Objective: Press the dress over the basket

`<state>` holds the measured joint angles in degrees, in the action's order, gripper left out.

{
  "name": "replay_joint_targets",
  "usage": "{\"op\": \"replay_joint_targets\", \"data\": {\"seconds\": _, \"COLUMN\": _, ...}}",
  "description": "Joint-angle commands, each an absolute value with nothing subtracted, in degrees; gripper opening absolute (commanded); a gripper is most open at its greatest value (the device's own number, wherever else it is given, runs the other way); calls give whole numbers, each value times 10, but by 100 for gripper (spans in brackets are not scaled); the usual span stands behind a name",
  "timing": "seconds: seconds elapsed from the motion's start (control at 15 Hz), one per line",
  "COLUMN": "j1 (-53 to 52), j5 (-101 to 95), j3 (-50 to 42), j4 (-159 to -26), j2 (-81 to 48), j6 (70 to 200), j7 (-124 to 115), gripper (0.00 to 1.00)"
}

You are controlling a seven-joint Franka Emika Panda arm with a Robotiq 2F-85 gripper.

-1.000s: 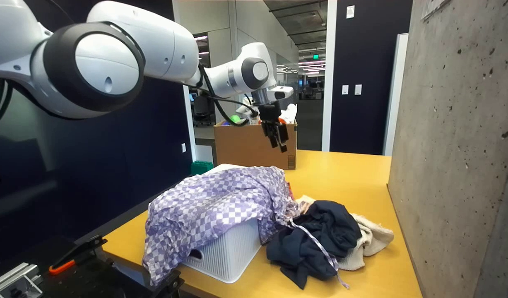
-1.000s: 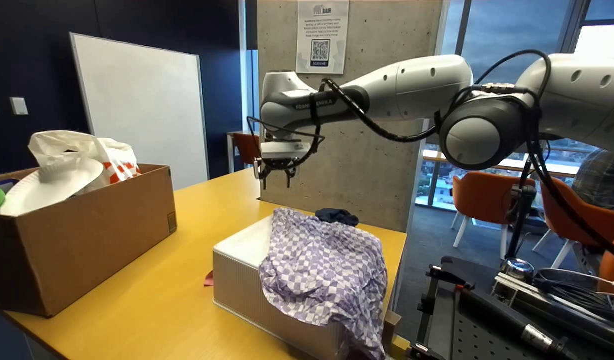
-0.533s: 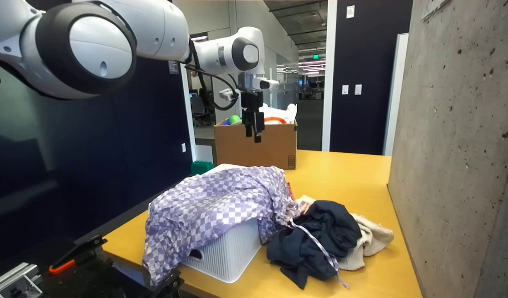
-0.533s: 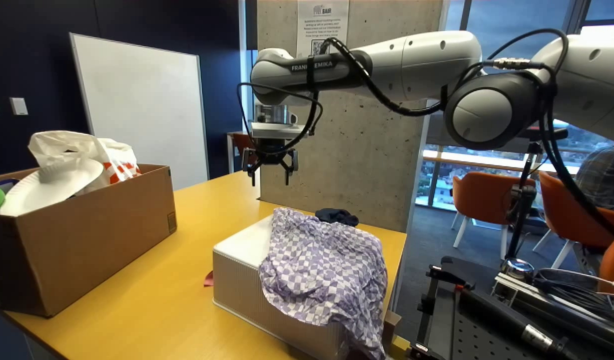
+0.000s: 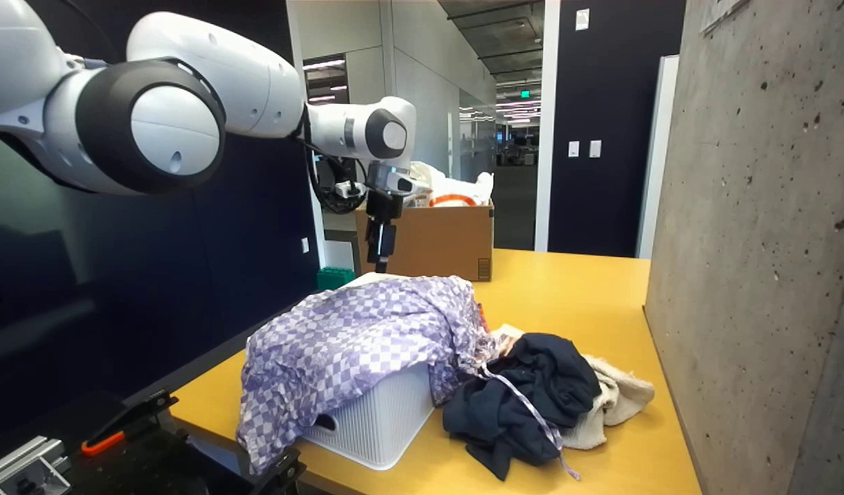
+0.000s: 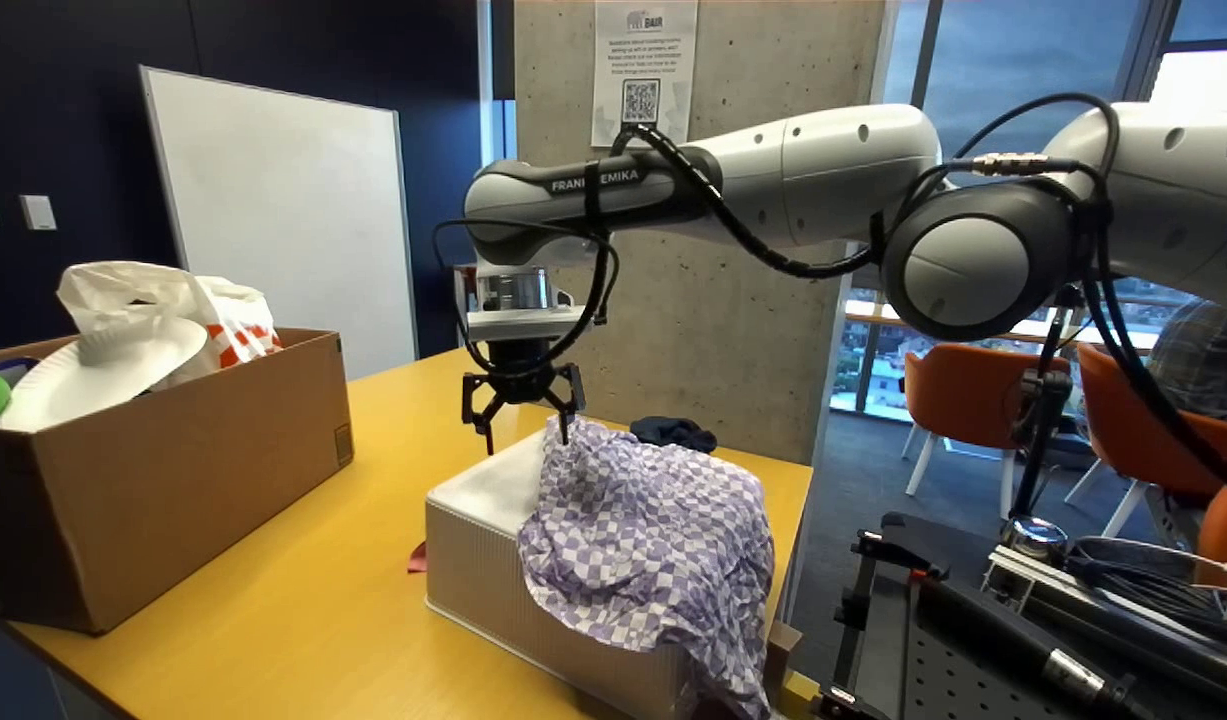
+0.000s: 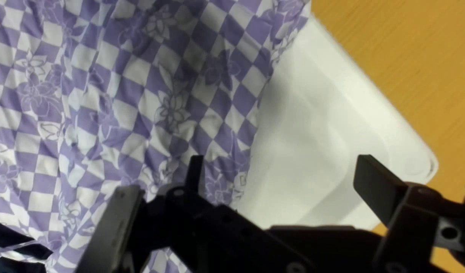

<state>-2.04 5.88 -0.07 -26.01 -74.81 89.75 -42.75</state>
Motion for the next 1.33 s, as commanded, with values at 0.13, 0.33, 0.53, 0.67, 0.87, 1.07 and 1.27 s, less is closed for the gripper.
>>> {"op": "replay_joint_targets", "data": {"seconds": 0.13, "j1": -24, "j5": 48, "j3": -14, "j4": -273, "j2": -707, "j6": 858, "j7": -475, "gripper": 100}}
{"op": "replay_joint_targets", "data": {"seconds": 0.33, "j1": -21, "j5": 42, "j3": -23, "j4": -265, "j2": -716, "j6": 827, "j7": -485, "gripper": 100}}
{"op": "replay_joint_targets", "data": {"seconds": 0.53, "j1": -23, "j5": 30, "j3": -31, "j4": -241, "j2": -740, "j6": 784, "j7": -493, "gripper": 100}}
{"op": "replay_joint_targets", "data": {"seconds": 0.67, "j1": -24, "j5": 24, "j3": -33, "j4": -238, "j2": -752, "j6": 771, "j7": -493, "gripper": 100}}
{"op": "replay_joint_targets", "data": {"seconds": 0.87, "j1": -25, "j5": 19, "j3": -34, "j4": -239, "j2": -767, "j6": 761, "j7": -496, "gripper": 100}}
{"op": "replay_joint_targets", "data": {"seconds": 1.07, "j1": -26, "j5": 12, "j3": -35, "j4": -236, "j2": -777, "j6": 758, "j7": -498, "gripper": 75}}
{"op": "replay_joint_targets", "data": {"seconds": 1.27, "j1": -27, "j5": 5, "j3": -37, "j4": -237, "j2": -779, "j6": 758, "j7": -496, "gripper": 58}}
